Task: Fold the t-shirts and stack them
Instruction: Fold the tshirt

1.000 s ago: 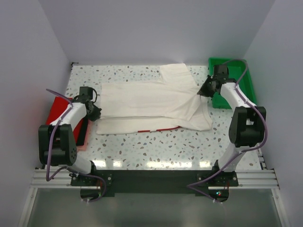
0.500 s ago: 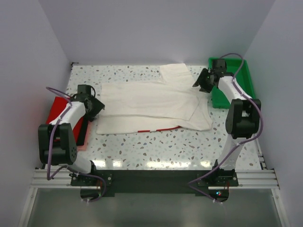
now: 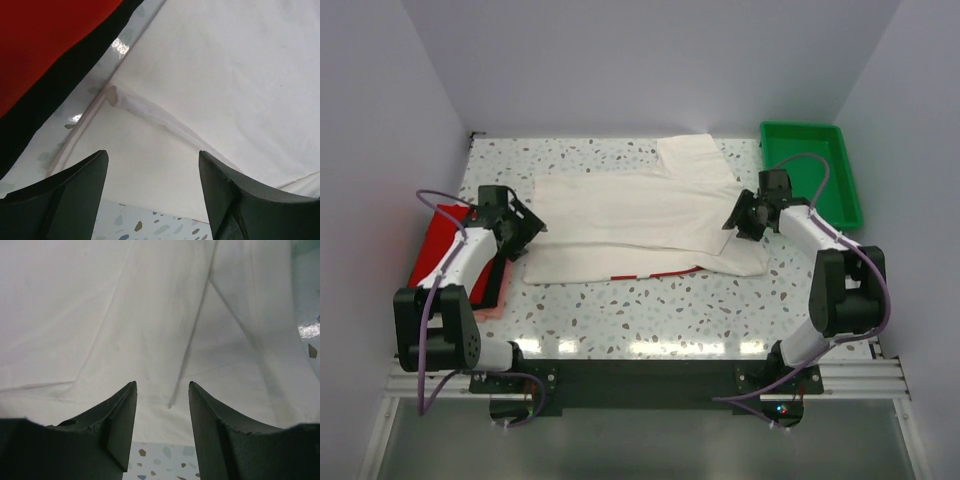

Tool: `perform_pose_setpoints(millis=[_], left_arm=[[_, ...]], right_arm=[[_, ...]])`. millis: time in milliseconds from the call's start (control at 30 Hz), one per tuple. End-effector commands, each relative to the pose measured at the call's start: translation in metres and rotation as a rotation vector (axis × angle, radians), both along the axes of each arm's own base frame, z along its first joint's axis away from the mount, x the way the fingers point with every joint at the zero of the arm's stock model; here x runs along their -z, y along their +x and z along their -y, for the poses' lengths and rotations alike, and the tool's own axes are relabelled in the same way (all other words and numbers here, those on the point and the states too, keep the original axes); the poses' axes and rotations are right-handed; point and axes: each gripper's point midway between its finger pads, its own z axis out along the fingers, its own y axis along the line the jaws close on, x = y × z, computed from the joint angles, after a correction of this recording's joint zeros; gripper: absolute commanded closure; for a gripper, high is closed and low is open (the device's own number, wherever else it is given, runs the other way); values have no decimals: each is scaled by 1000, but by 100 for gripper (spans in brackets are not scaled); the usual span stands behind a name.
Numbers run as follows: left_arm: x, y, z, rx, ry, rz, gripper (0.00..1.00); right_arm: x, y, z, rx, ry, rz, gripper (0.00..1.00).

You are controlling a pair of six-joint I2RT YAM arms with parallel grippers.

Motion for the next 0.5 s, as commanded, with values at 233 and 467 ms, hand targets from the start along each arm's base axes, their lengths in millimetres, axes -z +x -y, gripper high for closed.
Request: perform_pose_setpoints(millis=[233, 467], left_arm=[[-5, -5, 15, 93, -33, 54, 23], [-3, -7, 15, 91, -33, 53, 24]], right_arm=[[30, -16, -25, -4, -16, 10, 55], [47, -23, -34, -15, -15, -26, 56]])
